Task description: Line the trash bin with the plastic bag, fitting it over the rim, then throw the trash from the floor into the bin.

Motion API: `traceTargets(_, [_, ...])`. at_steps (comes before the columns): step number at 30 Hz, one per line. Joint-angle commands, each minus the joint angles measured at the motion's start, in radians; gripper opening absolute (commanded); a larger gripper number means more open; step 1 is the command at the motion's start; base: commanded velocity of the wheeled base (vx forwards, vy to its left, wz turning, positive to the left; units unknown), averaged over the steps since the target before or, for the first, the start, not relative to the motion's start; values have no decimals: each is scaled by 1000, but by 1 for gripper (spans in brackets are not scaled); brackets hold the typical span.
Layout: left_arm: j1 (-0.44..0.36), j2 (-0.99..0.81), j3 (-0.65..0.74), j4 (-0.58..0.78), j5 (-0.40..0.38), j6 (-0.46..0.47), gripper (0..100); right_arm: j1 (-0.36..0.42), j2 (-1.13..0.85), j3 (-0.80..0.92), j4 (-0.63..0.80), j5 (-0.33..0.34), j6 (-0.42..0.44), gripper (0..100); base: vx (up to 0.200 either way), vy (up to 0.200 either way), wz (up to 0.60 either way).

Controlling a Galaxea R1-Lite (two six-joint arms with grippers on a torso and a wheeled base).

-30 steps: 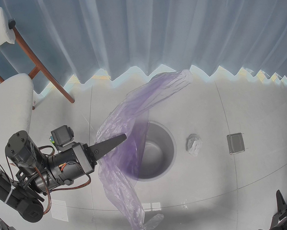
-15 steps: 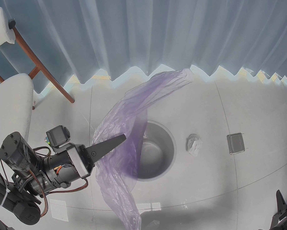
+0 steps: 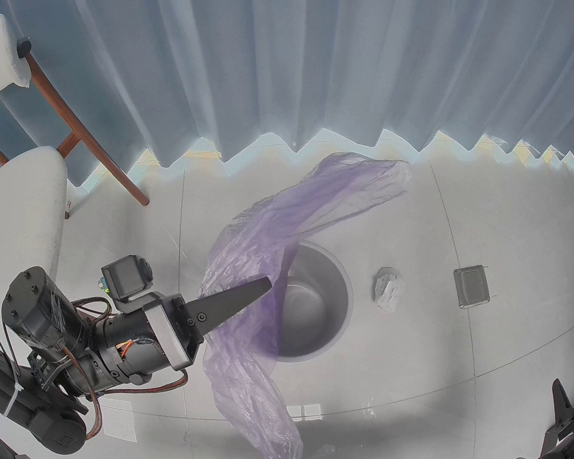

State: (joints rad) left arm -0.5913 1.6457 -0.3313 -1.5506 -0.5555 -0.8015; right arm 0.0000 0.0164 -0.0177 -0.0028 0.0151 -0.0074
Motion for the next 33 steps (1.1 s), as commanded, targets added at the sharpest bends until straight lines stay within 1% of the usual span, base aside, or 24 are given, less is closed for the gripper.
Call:
traceTargets(1, [2, 20, -12, 0, 0, -1, 0, 0, -16, 16, 0, 0, 0, 100, 0, 0, 0])
traceTargets(5, [4, 51, -14, -2, 0, -2, 0, 0, -16, 16, 0, 0, 0, 100, 0, 0, 0])
traceTargets(18, [-1, 72, -17, -2, 0, -1, 0, 0, -16, 16, 0, -1, 6, 100, 0, 0, 0])
traceTargets(24, [31, 117, -31, -2, 2, 1, 0, 0, -16, 16, 0, 0, 1, 100, 0, 0, 0])
traceTargets(33, [34, 109, -29, -2, 0, 1, 0, 0, -16, 16, 1, 5, -6, 100, 0, 0, 0])
